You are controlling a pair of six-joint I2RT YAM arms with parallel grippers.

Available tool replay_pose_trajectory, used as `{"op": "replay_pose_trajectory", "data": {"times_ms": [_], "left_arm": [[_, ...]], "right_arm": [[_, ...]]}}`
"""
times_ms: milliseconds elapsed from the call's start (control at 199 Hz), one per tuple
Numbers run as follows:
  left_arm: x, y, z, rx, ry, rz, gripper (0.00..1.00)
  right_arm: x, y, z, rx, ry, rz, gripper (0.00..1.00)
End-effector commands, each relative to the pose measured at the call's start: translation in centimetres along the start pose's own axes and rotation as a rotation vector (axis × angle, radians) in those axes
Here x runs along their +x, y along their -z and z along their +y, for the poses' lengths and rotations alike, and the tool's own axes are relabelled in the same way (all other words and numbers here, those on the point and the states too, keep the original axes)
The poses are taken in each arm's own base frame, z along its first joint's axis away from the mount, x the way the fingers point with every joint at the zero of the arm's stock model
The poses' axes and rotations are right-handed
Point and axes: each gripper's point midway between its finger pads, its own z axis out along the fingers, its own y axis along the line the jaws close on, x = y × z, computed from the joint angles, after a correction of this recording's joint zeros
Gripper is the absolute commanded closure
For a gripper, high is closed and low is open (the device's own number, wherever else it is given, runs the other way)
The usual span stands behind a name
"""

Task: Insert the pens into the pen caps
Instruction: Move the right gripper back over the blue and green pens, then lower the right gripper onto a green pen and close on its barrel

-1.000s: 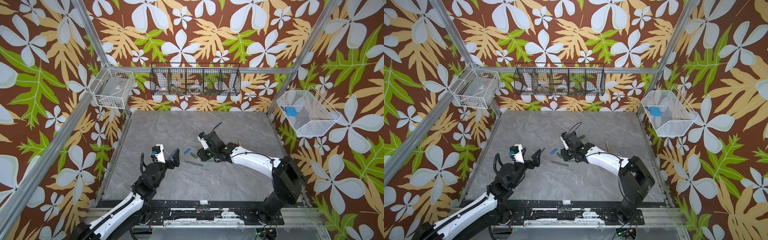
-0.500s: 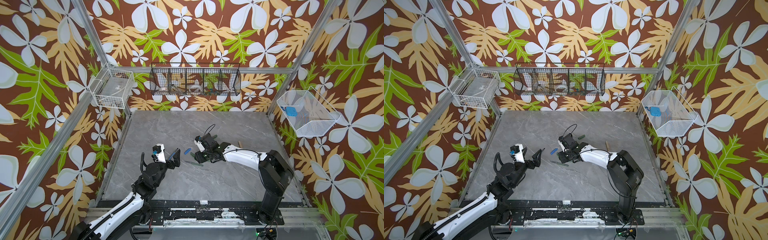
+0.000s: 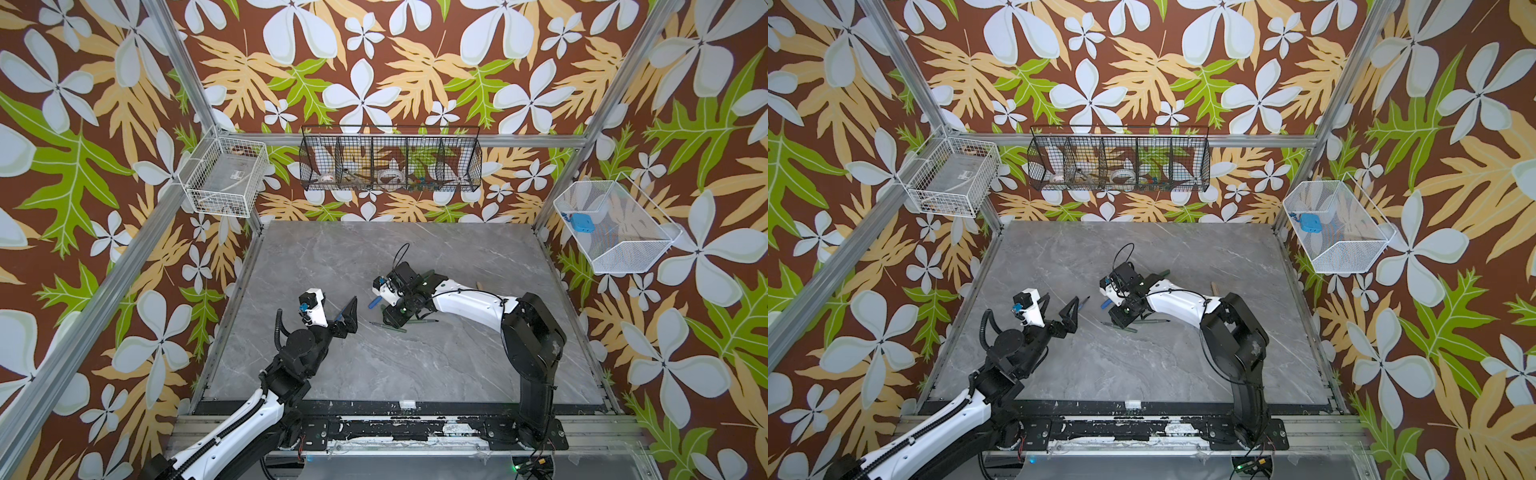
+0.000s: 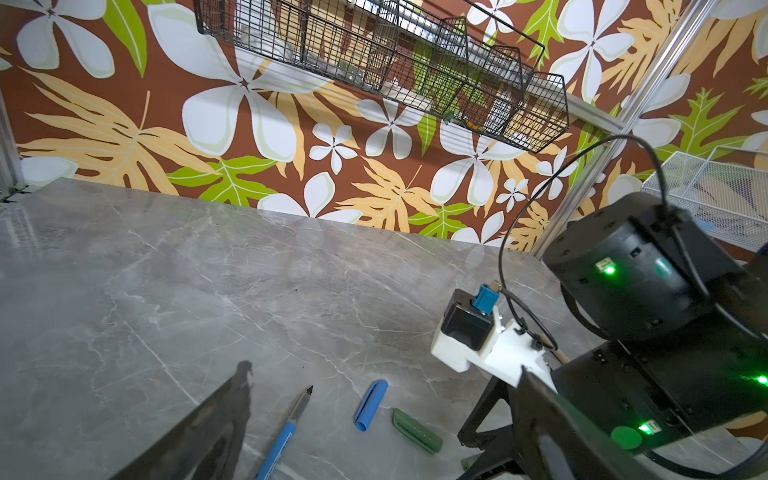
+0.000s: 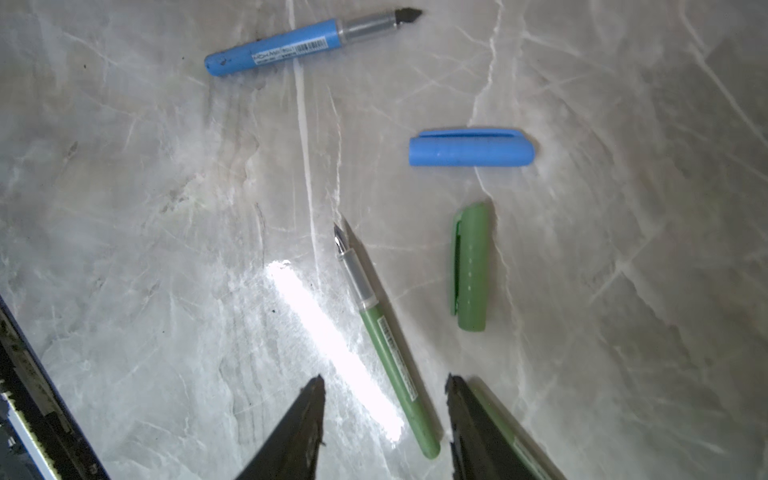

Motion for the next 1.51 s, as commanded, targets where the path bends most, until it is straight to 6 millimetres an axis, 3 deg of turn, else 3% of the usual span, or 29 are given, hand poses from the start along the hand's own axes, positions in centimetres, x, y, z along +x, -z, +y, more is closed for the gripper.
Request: {"op": "replay_pose_trajectory", "data": {"times_ms": [0, 191, 552, 959, 1346, 1501], "left_arm": [[-0.7, 0.3, 0.9, -0.051, 0.022, -0.036, 0.00], [-1.6, 1.2, 3.7, -0.206, 0.051, -0.071, 0.00], [-3.0, 2.4, 3.8, -0.194, 0.078, -0.130, 0.00], [-2.7, 2.2, 3.7, -0.190, 0.069, -0.120, 0.00], [-2.5, 2.2, 3.6, -0.181, 0.066, -0.119, 0.00], [-2.3, 2.0, 3.5, -0.176, 0.064, -0.113, 0.00]], "right_arm": [[0.7, -0.5, 0.2, 0.002, 0.096, 0.067, 0.52], [0.2, -2.5, 0.7, 0.027, 0.172, 0.139, 0.52], [-0.6, -3.8, 0.6, 0.076, 0.223, 0.191, 0.54], [-0.7, -5.2, 1.1, 0.101, 0.273, 0.255, 0.54], [0.7, -6.2, 0.4, 0.123, 0.287, 0.330, 0.57], [0.9, -6.8, 0.5, 0.111, 0.277, 0.337, 0.62]]}}
